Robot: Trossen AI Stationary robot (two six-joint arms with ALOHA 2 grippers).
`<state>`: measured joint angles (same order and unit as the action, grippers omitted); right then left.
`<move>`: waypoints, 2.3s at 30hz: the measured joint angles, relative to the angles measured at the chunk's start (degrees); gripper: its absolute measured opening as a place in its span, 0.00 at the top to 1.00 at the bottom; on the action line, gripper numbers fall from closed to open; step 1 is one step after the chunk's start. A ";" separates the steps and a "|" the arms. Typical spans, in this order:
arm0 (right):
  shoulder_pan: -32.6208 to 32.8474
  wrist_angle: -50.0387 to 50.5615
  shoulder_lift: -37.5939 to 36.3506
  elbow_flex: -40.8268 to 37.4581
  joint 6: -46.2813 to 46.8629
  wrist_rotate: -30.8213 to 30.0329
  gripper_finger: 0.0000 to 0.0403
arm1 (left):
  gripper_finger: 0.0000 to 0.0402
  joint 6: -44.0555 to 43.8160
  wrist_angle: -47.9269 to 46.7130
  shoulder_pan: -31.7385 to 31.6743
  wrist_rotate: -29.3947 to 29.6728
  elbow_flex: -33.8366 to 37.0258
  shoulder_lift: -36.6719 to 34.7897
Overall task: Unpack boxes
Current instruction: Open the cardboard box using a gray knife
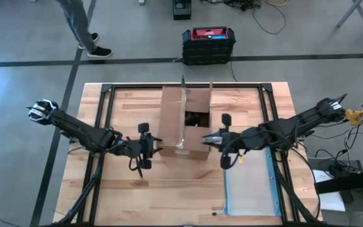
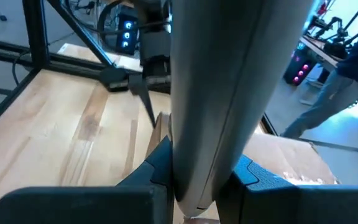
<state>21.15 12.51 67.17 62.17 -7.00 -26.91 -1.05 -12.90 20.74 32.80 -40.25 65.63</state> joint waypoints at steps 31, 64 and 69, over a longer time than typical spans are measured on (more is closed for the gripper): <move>-0.04 13.84 -1.61 -0.37 8.98 -3.24 0.88 | 0.61 5.57 12.52 0.45 16.26 -7.27 15.15; -0.02 11.53 -1.32 -0.68 7.26 -2.65 0.88 | 1.00 7.26 -9.53 -1.72 44.58 -18.14 6.47; -0.04 9.92 0.52 -0.69 7.21 -1.58 0.88 | 1.00 13.55 -9.60 -3.85 44.51 -18.12 1.81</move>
<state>21.10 22.42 67.69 61.48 0.22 -28.48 12.50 -22.50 16.88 77.31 -58.37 67.44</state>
